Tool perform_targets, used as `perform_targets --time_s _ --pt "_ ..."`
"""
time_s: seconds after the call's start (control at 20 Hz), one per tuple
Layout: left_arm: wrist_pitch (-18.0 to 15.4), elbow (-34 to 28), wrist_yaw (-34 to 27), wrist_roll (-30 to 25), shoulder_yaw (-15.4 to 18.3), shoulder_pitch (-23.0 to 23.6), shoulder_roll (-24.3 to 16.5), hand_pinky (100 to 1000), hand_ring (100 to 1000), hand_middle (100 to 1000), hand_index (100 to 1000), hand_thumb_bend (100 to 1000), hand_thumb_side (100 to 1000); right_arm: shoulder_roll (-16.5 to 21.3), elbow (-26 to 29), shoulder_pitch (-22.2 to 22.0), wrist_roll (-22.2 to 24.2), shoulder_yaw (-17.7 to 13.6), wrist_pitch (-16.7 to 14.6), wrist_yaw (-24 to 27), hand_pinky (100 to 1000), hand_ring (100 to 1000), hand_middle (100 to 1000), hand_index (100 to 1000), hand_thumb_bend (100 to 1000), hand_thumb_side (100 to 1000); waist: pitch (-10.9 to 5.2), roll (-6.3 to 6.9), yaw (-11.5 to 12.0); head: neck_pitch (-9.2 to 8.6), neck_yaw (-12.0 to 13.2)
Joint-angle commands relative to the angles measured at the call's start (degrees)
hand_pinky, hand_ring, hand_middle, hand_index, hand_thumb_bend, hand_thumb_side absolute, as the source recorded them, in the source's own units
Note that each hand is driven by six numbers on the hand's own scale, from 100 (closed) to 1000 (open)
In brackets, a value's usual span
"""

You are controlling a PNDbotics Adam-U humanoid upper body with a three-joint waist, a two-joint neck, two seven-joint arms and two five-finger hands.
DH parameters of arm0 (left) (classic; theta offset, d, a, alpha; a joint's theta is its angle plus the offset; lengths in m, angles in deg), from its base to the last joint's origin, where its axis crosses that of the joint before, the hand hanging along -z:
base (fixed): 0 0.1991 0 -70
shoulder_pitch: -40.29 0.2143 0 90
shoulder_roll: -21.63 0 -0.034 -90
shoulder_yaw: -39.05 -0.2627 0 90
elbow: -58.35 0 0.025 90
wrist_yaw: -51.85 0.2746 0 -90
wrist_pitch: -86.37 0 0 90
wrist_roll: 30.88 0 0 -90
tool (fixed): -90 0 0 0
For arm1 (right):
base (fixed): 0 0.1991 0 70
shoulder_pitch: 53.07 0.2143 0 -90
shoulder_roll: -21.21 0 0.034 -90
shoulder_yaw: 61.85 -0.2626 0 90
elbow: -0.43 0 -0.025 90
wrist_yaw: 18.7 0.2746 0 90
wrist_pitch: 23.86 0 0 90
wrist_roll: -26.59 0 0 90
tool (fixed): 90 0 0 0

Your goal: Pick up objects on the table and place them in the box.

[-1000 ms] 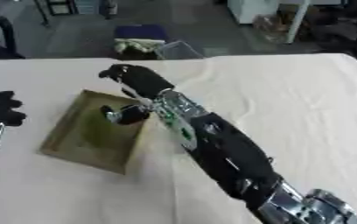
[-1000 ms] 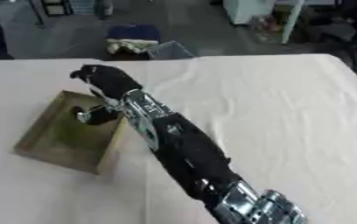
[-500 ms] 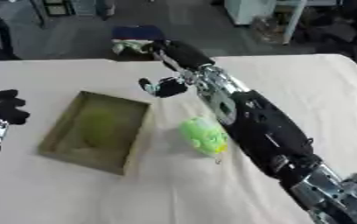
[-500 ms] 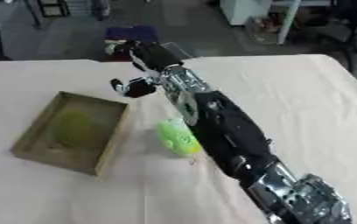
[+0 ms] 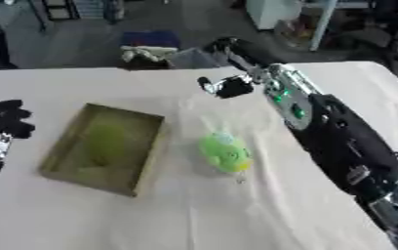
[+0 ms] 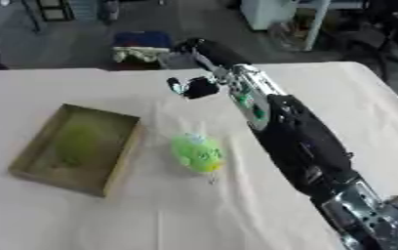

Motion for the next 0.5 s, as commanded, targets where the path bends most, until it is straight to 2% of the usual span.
perform_targets --time_s 0.05,0.5 --pt "-0.07 -0.71 0.19 0.26 0.51 -0.32 -1.56 659 625 649 803 329 751 3.51 2.46 -0.06 1.80 0.25 -0.52 3.62 789 881 804 880 246 480 -0.94 0.08 -0.20 -0.28 0.22" --pt "-0.01 -0.58 0.44 0.40 0.66 0.01 -1.96 659 625 649 803 328 752 7.81 7.53 -4.12 7.84 3.76 -1.53 12.71 790 894 806 853 242 472 -1.10 -0.39 -1.18 0.15 0.67"
